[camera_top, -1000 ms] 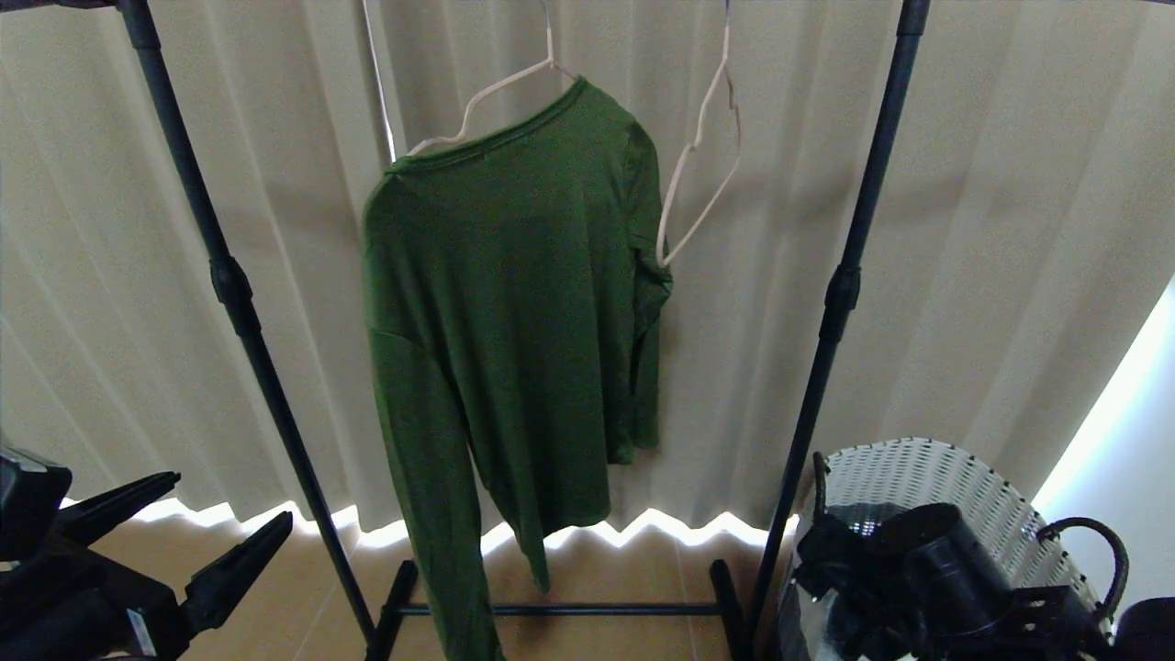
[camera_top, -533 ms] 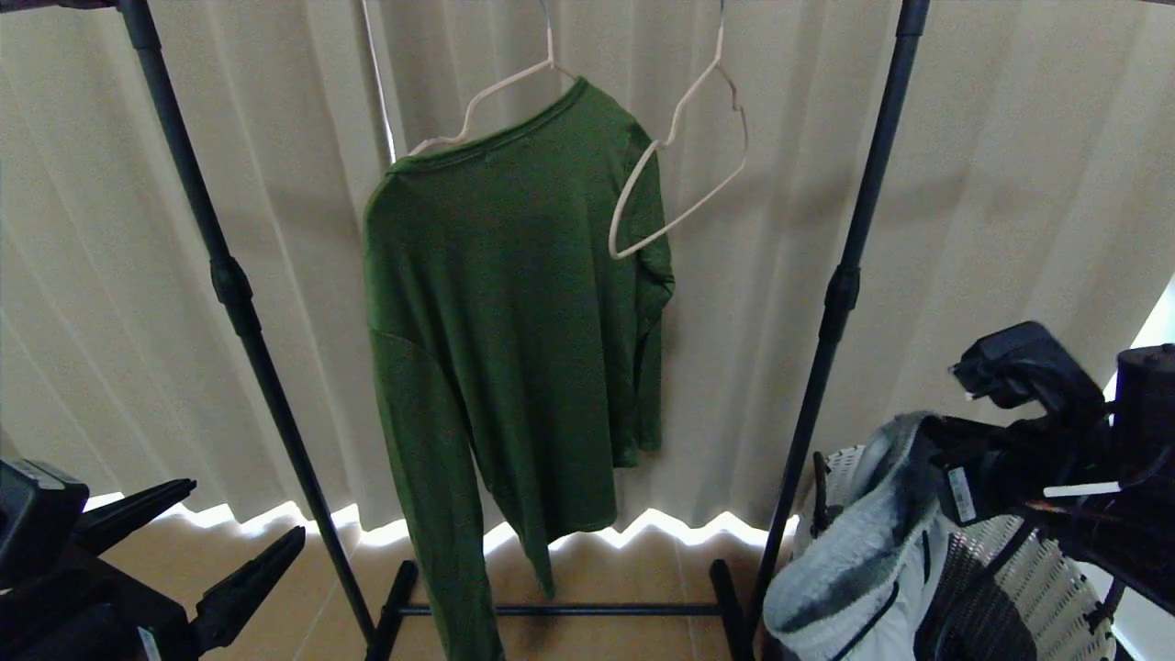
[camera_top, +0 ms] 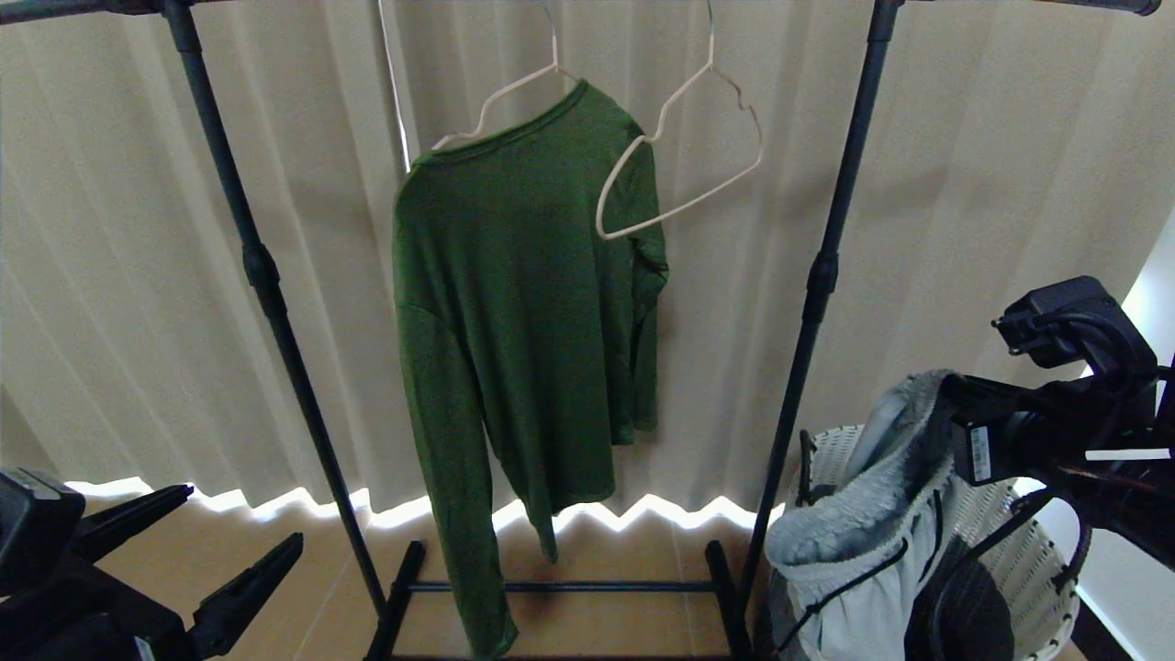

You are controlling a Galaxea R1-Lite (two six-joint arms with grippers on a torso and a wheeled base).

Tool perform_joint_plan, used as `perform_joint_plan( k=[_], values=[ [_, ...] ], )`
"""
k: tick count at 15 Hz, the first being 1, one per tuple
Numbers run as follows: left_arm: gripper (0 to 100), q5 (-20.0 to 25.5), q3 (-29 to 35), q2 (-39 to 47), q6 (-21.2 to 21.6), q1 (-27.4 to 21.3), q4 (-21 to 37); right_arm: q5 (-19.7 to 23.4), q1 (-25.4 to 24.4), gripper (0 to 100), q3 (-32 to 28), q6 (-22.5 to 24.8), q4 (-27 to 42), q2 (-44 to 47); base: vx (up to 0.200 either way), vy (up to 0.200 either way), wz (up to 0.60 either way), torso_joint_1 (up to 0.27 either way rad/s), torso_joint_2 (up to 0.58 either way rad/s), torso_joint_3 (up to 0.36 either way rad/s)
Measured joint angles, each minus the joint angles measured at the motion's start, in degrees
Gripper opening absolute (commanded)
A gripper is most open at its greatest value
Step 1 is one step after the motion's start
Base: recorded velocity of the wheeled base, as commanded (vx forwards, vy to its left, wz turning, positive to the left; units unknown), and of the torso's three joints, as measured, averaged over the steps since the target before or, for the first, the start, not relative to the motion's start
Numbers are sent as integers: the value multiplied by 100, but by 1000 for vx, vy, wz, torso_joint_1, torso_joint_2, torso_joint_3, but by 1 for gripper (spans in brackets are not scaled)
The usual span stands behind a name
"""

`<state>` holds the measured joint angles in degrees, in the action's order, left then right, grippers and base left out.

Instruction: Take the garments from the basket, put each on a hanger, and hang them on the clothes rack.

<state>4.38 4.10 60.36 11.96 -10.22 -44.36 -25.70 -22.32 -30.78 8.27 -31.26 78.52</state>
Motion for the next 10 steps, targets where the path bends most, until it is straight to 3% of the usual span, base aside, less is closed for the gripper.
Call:
perform_joint_plan(
  k=[4, 8, 10],
  values=[
    [100, 9, -22, -49, -6, 0, 0, 2, 6, 0, -41, -1, 0, 59, -200, 0, 0, 1, 5, 2],
    [100, 16, 39, -60, -22, -212, -9, 274, 2, 0, -205, -11, 4, 122, 0, 0, 0, 0, 0, 0],
    [100, 13, 67, -71, -39, -668, -17, 488, -5, 0, -455, -22, -5, 139, 0, 0, 0, 0, 0, 0]
  ],
)
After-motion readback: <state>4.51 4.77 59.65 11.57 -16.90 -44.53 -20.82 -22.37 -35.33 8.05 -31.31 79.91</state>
